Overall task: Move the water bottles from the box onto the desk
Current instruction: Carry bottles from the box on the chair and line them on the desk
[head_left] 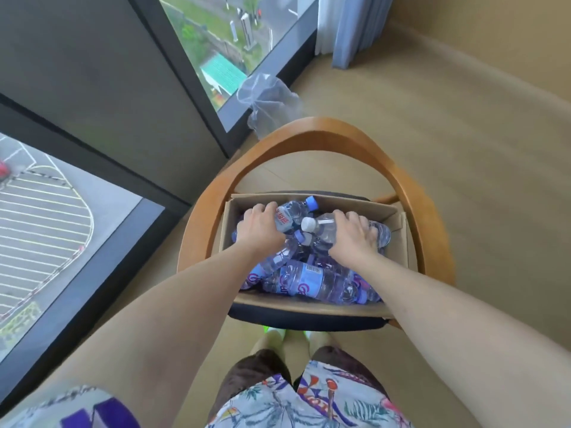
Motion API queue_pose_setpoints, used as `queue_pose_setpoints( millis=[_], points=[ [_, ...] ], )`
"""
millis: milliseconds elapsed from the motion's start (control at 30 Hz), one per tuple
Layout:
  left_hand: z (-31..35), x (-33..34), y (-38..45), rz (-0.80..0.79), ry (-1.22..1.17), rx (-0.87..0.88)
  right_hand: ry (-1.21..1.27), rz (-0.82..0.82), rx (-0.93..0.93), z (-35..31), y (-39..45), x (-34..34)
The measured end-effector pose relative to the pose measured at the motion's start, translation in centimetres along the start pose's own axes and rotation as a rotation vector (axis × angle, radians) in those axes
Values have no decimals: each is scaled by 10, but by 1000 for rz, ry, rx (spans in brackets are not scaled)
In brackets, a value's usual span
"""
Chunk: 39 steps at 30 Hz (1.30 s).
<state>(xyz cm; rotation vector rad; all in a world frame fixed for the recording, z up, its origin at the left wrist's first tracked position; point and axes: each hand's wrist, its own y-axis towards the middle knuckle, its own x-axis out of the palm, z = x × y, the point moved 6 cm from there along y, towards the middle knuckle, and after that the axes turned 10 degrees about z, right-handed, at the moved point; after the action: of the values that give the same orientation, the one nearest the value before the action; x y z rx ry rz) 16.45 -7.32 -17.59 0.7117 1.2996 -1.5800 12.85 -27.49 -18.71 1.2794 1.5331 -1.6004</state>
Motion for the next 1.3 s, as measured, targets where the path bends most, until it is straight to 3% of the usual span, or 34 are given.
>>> queue_pose_setpoints(
  millis=[167,500,733,1000,1133,1300],
  points=[
    [-4,16,17,-60,-5,7,-80,76,-11,-3,8,7],
    [0,35,41,-77,-49,-2,3,249,25,-3,11,20],
    [-4,38,45,-49,-68,33,33,236,40,-7,7,17],
    [2,6,41,-159,-36,175,-17,191,-22,-14,-30,6],
    [10,-27,26,-108,-78,192,100,162,83,-11,-39,-19],
    [7,-76,-6,10,-217,81,490,125,163,-11,-40,-62]
  ],
)
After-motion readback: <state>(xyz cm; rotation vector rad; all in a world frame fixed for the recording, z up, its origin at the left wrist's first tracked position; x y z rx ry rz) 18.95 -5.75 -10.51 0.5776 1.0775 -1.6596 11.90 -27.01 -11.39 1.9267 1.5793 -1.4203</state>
